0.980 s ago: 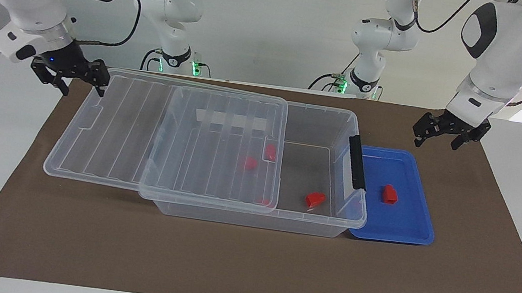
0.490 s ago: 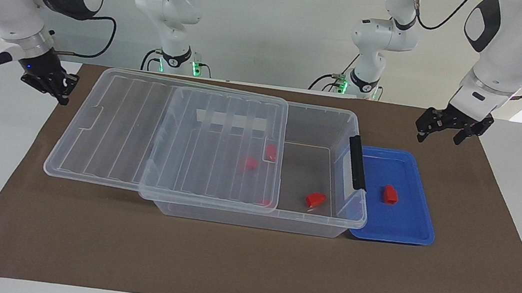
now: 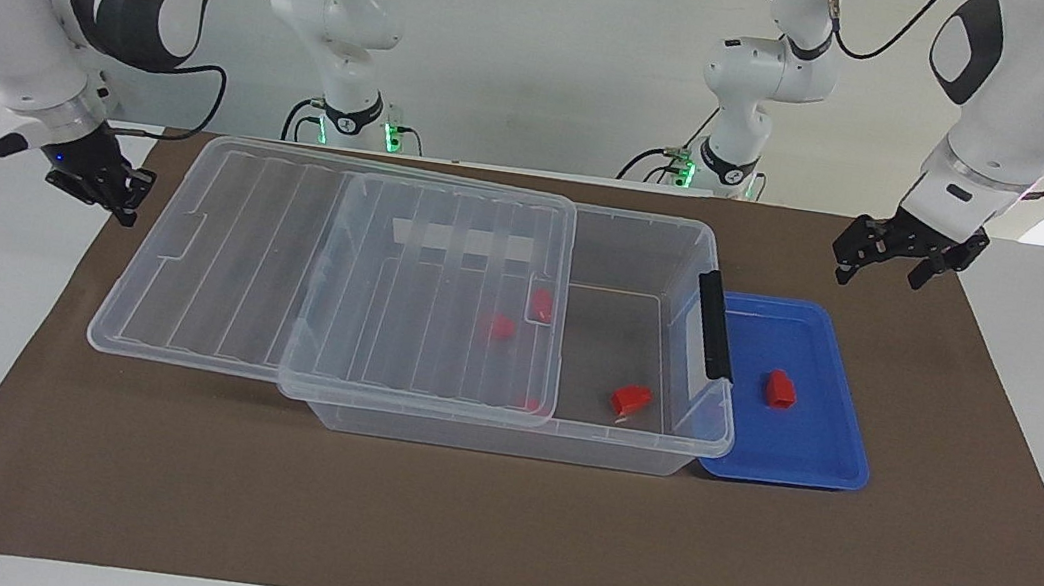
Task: Place red block in blue tray from box
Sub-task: 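Reach the right gripper back to the clear lid edge, then slide the clear lid back toward the blue tray with the right gripper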
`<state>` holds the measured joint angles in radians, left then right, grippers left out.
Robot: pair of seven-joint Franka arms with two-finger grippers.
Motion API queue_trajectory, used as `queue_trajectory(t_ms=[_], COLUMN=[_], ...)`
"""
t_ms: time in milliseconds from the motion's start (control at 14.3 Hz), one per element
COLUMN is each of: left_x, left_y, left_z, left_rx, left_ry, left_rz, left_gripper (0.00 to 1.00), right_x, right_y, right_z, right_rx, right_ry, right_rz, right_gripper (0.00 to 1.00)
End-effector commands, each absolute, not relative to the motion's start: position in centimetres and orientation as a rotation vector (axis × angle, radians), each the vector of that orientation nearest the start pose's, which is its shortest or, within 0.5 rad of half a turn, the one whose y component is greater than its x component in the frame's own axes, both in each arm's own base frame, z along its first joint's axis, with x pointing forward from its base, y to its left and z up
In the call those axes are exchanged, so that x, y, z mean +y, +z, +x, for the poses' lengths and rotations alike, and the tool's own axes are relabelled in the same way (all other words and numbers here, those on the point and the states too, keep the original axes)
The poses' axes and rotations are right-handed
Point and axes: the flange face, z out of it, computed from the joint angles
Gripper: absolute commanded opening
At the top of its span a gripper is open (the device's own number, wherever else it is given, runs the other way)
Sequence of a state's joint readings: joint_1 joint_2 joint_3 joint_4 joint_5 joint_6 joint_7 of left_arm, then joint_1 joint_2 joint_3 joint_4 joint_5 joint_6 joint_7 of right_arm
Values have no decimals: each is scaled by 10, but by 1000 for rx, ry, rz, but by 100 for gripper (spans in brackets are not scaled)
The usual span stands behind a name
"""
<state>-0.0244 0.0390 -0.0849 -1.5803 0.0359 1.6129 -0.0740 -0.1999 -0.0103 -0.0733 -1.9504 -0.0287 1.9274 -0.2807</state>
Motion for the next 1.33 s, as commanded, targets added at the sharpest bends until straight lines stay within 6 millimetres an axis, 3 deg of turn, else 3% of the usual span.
queue_trajectory(t_ms=[0,630,980,1260], left_x=[-55,-55,-55,-55], left_y=[602,602,602,602], left_z=[558,558,558,558], left_rx=[42,42,42,42], left_ry=[11,11,11,11], left_rz=[-3091,-3091,-3091,-3091], left_gripper=[100,100,100,100], right_x=[-145,-104,-65,-56], right_y=[476,471,470,461], right_z=[530,538,543,540], right_rx=[2,-44,-19,1], right_ry=[17,-2,-3,3], right_rz=[-3165,-3151,-3150,-3145], right_gripper=[0,0,0,0])
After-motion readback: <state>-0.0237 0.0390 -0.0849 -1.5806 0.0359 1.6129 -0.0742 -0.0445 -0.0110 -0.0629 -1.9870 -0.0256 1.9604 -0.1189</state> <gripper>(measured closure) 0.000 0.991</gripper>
